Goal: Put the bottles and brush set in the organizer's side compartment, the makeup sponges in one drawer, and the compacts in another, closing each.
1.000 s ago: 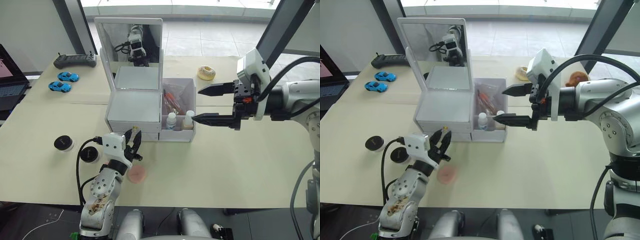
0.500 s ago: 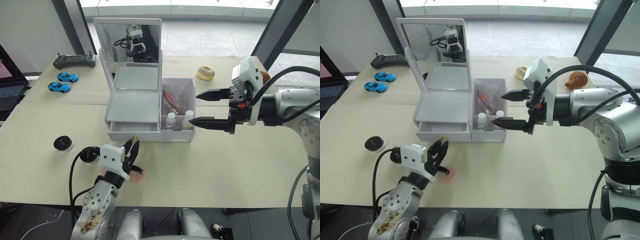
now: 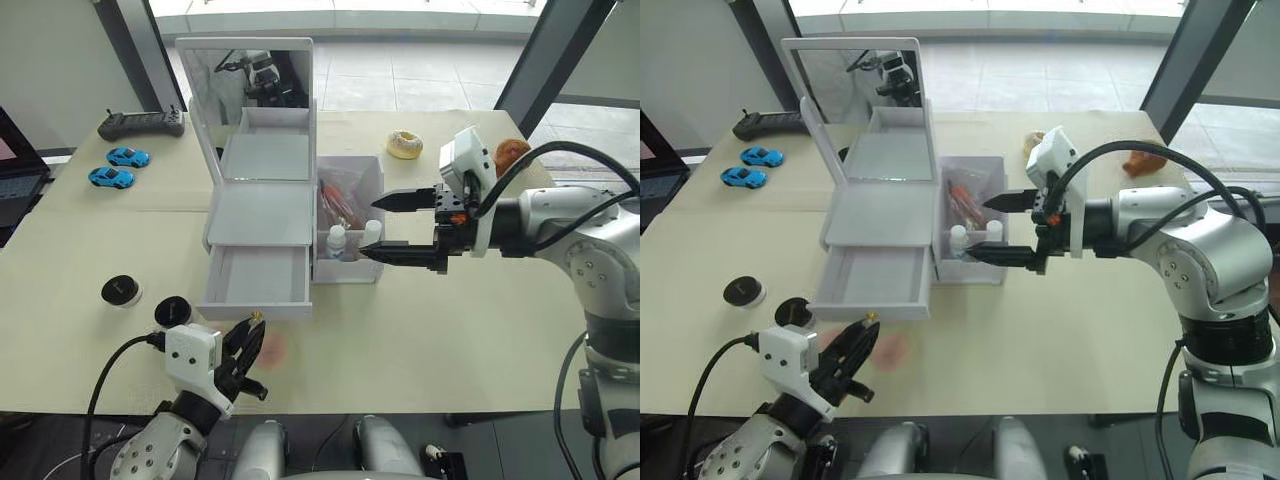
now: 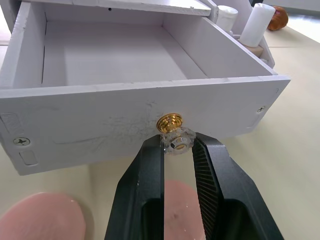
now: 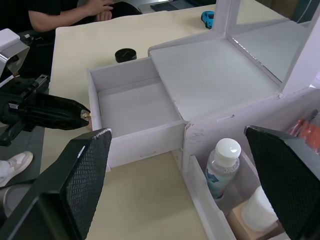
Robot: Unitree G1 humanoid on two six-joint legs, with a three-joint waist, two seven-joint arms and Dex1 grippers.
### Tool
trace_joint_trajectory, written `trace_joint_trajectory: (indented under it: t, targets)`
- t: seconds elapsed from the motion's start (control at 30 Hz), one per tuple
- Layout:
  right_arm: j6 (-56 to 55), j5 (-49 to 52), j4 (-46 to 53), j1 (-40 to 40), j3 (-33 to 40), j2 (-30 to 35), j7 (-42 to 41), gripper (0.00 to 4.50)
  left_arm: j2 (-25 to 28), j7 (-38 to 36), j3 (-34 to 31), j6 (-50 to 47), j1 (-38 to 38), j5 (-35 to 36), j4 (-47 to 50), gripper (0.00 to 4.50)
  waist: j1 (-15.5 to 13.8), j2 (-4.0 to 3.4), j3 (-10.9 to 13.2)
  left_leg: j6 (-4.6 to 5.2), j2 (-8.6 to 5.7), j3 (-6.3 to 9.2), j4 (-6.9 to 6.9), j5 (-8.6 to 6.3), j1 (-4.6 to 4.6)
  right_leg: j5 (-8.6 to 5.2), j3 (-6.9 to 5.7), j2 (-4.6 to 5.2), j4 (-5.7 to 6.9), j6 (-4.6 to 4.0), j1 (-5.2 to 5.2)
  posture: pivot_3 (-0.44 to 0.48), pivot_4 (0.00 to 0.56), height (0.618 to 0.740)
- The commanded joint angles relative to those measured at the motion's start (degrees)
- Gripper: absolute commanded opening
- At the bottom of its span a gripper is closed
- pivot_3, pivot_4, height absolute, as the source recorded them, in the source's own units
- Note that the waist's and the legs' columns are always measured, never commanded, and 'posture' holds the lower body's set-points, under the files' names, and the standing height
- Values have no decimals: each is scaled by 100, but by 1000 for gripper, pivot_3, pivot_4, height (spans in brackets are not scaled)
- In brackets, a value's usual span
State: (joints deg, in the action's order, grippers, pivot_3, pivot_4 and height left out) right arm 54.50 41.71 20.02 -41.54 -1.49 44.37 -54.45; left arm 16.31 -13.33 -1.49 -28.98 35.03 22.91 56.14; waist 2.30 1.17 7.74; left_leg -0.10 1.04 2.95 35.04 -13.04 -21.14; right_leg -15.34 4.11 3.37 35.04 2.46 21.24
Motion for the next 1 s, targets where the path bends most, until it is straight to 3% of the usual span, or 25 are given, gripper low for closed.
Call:
trace_joint_trajectory:
  t: [0.03, 0.27, 0.43, 0.57, 0.7, 0.8, 0.87, 1.0]
  targets:
    - [-143, -21, 42, -80, 109, -15, 31, 4500, 95, -127, -237, -2, 185, 305, 310, 547, 5, 2, 0, 0, 0, -1, 1, 0, 0, -1, 0, 0, 0, 0, 0, 0, 150, 740]
    - [-158, -9, 76, -38, 123, -59, 121, 4500, 235, -239, -374, -12, 291, 664, 200, 547, 5, 1, 0, 0, 1, 0, -1, 0, 1, -3, -1, 0, 0, -5, 0, 0, 150, 740]
    - [-175, 2, 66, -58, 151, -61, 128, 4500, 331, -453, -663, 82, 339, 1112, 128, 2003, 3, 2, 0, 0, 1, 0, 0, 0, 0, -3, -1, 0, 1, -6, 0, 0, 150, 740]
    - [-257, -60, -10, -68, 133, -27, 52, 4500, 434, -855, -1515, 443, 546, 1500, -169, 3299, 8, 0, 0, 0, 3, 0, -2, 0, 2, -6, -2, 0, 2, -12, 2, 0, 150, 740]
    - [-511, -334, -214, -75, 66, 62, -69, 4500, 778, -2232, -2493, 976, 1147, 2094, -608, 4483, 9, 9, 2, 0, 3, -1, -1, 0, 2, -24, -5, 1, 1, -43, 3, 0, 150, 740]
    - [-716, -479, -330, 2, 151, 219, -220, 4500, 1239, -3068, -3384, 1241, 1165, 2324, -1501, 4483, 2, 4, 4, -1, 4, -4, -3, 0, 2, -30, -8, 5, -1, -52, 6, 0, 150, 740]
    - [-921, -583, -382, 190, 269, 433, -396, 4500, 1793, -3327, -3961, 1207, 676, 2407, -2399, 4483, -49, -4, 6, -1, 4, -2, -4, 0, 3, -37, -15, 5, 2, -52, 13, 0, 150, 740]
    - [-1353, -682, -473, 791, 587, 929, -847, 4500, 3079, -3913, -4470, 972, -595, 2420, -4103, 4483, -131, 19, 0, -1, 9, 1, -4, 0, 4, -60, -23, 4, 4, -27, 37, 0, 150, 740]
